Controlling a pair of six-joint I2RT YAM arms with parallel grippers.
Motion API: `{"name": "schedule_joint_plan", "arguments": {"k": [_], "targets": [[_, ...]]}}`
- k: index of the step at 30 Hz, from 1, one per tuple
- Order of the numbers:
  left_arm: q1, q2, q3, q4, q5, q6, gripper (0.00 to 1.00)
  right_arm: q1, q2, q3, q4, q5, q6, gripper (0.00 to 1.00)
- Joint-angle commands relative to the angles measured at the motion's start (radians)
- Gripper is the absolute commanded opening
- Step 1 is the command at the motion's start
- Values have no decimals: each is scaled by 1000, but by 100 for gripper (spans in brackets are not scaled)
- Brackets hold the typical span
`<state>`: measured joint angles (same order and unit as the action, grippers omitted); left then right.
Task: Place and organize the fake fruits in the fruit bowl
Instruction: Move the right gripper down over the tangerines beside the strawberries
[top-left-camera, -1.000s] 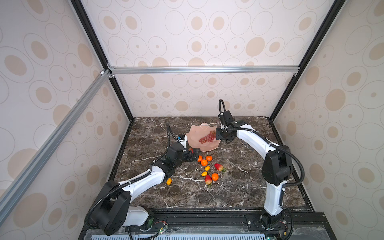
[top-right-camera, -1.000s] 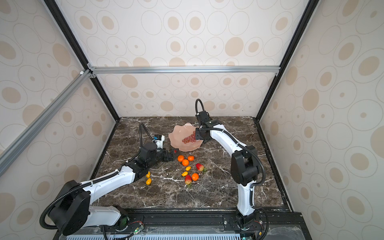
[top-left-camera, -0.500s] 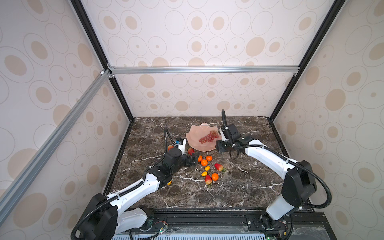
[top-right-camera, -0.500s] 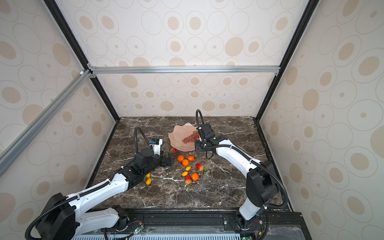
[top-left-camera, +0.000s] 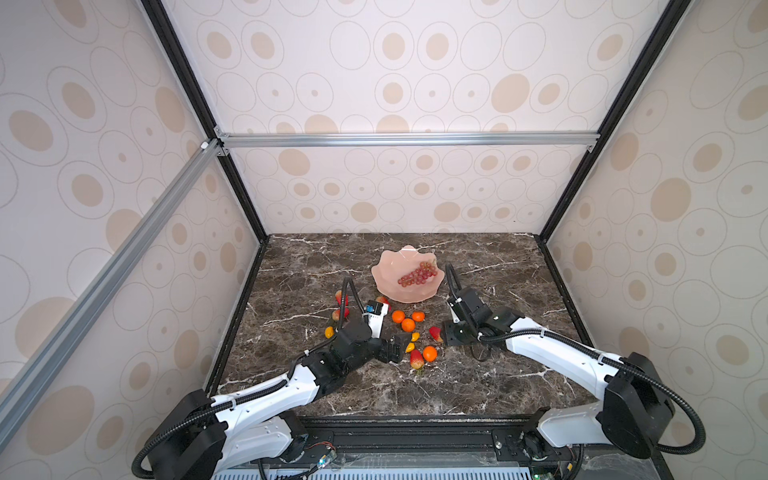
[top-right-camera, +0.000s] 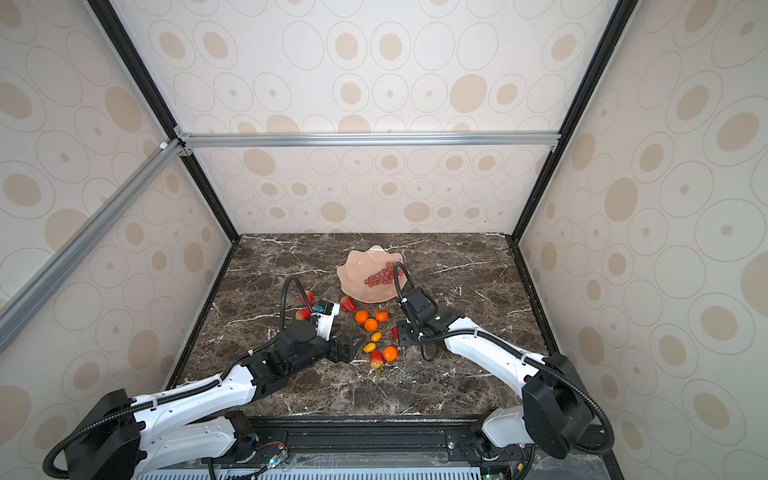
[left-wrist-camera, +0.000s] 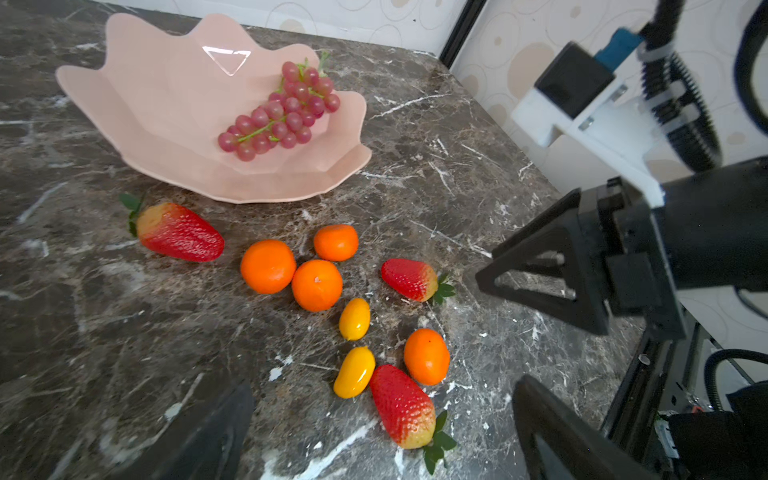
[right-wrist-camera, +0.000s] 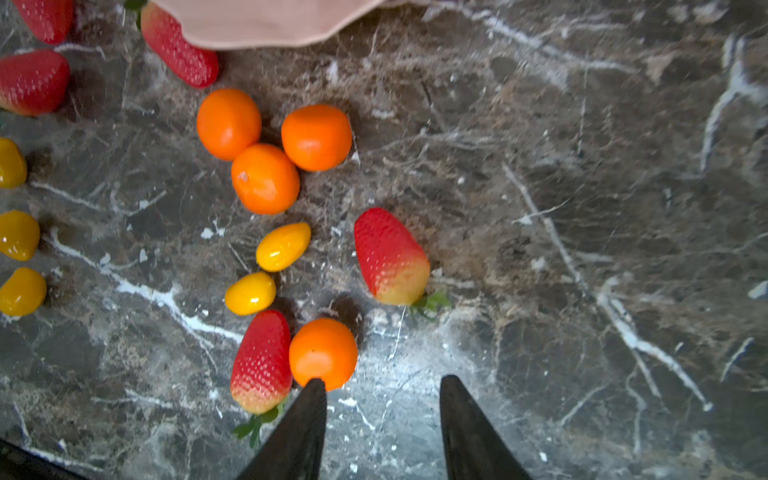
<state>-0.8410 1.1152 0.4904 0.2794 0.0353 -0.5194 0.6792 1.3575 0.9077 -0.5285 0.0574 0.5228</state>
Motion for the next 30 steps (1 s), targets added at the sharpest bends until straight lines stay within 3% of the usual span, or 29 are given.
{"name": "schedule_joint_plan", "arguments": {"k": [1,13,21,26,30], "targets": [[-38,40,18,70,18,36,98,46,-39,-36,4,21,74,48],[-184,32,-46,120,-65,8,98,105,-34,-66,13,37,180,51],[-215,-19,-101,98,-150,-45,98,130,0,-61,-36,118,256,64],[-216,-34,-90,7,-230,-41,98,134,38,-45,-37,106,276,65],[-213,-84,-143,39,-251,-54,98,133,98,-2,-78,130,296,66]]}}
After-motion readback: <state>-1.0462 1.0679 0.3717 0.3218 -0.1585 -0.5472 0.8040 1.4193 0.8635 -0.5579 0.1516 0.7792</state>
